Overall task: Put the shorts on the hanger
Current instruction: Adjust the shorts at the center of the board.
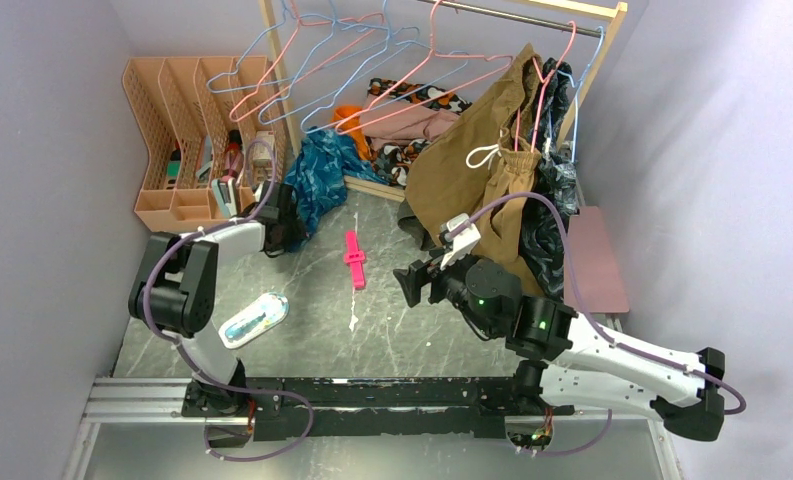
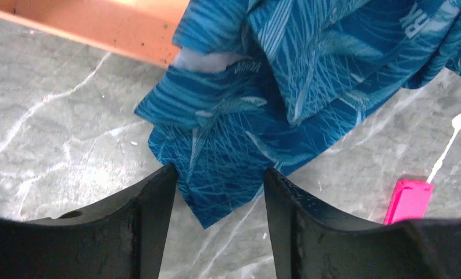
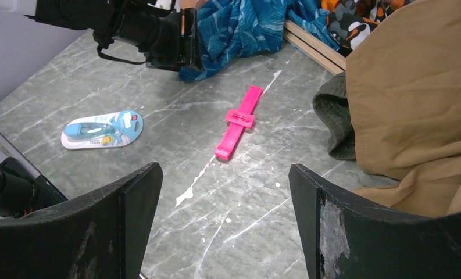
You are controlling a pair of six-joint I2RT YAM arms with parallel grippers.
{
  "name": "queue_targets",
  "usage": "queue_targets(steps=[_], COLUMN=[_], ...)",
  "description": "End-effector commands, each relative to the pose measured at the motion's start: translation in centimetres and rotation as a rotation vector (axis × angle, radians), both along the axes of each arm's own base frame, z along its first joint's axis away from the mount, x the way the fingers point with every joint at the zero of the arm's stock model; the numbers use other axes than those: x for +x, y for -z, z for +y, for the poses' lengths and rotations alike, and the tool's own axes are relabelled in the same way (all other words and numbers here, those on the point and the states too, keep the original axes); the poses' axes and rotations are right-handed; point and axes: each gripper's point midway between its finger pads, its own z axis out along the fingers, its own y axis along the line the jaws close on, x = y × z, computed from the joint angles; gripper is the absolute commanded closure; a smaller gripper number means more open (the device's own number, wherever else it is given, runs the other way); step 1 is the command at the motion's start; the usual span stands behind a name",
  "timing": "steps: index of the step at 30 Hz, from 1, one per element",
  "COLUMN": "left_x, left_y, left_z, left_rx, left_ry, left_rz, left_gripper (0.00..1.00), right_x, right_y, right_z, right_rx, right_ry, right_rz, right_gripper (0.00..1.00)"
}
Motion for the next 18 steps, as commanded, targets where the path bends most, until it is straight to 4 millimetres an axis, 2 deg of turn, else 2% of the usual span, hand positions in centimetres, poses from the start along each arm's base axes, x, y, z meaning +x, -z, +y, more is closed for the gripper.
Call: queue_targets(steps=[1,5,7,8,9,12,14,18], left_x=[1.3,1.0,0.7,0.6,0.4,-0.5,-1.5,-3.9], left_y=[0.4,0.8,0.1,-0.9,-2.0,-6.5,-10.3,-20.5], left_z=[-0.3,-0.5,-0.4,-0.4,-0.6,-1.3,-1.6,-1.6], left_rx=[-0.013,-0.019,-0.017,-0.019,-0.024,-0.064,-0.09,-0.148], left_ry=[0.004,0.014,0.014,0.015,0.018,0.035,0.049,0.079], left_rz=[-0.01,0.006,-0.003,-0.025,-0.05,-0.151,-0.215,-0.429], left_gripper=[0.43,0.7,0.86,0.92,0.93,0.93,0.93,0.93], right_x=[-0.3,-0.3,-0.3,-0.2,-0.2,-0.2,-0.1,0.1], right_y=[-1.0,-1.5,-1.7,-1.7,-1.8,-1.8,-2.0,-3.1], right_z=[-0.4,-0.7,-1.0,-1.2,-1.3,-1.5,-1.7,-2.4], right_rx=[0.031,0.035,0.034,0.034,0.035,0.041,0.042,0.052], right_ry=[-0.004,0.005,0.014,0.018,0.022,0.027,0.037,0.061], right_rz=[-0.005,-0.013,-0.016,-0.017,-0.018,-0.02,-0.023,-0.047], right_gripper=[0.16,0.16,0.16,0.16,0.16,0.16,0.16,0.16])
